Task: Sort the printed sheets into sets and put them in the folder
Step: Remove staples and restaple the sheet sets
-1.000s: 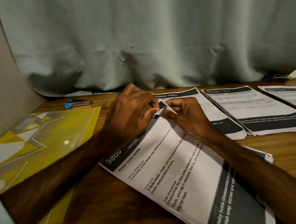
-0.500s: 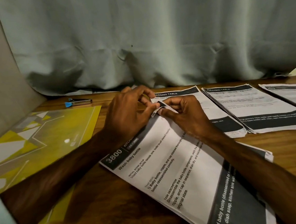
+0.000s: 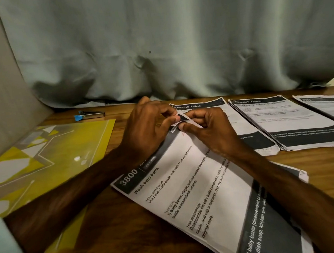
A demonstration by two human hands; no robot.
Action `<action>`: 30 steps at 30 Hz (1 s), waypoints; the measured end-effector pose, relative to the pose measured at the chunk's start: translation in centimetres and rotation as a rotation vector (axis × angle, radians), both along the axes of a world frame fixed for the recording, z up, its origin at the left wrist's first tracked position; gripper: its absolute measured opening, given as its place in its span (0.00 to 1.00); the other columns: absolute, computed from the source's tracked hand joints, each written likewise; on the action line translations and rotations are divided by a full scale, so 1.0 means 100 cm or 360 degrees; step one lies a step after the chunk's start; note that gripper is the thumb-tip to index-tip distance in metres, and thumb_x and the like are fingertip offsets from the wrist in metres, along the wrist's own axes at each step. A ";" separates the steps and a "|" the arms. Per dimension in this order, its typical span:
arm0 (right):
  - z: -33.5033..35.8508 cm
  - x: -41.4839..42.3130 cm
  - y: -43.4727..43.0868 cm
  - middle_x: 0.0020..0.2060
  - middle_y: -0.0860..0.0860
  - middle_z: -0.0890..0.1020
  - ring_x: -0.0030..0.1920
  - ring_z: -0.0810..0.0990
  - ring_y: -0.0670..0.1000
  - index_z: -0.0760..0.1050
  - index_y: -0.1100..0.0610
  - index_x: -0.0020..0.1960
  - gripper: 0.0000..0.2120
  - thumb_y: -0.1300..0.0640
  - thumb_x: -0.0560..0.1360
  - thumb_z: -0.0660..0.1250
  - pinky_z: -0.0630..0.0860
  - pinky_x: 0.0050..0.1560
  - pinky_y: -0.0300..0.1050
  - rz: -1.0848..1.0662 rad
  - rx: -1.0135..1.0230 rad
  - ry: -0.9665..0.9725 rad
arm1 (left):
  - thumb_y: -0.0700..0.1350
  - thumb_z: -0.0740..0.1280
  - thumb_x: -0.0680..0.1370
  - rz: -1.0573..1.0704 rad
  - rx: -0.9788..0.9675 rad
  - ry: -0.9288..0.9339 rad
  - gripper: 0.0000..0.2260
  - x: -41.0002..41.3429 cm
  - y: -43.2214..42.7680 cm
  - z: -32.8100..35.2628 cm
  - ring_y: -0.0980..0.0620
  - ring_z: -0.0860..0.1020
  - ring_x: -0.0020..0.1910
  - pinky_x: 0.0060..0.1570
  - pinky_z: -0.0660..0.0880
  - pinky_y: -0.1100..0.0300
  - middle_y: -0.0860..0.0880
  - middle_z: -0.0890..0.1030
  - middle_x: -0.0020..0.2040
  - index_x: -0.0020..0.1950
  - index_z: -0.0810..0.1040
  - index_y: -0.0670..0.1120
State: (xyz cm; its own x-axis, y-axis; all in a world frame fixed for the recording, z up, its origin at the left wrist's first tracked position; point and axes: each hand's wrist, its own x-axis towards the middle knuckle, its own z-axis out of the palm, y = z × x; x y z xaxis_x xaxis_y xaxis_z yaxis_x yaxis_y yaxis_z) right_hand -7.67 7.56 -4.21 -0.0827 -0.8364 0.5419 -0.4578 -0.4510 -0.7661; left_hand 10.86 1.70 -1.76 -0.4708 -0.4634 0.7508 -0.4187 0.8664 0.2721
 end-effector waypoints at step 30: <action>0.001 0.001 0.002 0.46 0.46 0.88 0.48 0.87 0.44 0.85 0.58 0.56 0.09 0.63 0.76 0.74 0.82 0.55 0.45 -0.0051 -0.0043 0.0107 | 0.54 0.76 0.74 0.0065 0.0018 -0.0037 0.10 0.004 0.003 0.008 0.55 0.73 0.48 0.43 0.70 0.62 0.60 0.82 0.43 0.53 0.83 0.54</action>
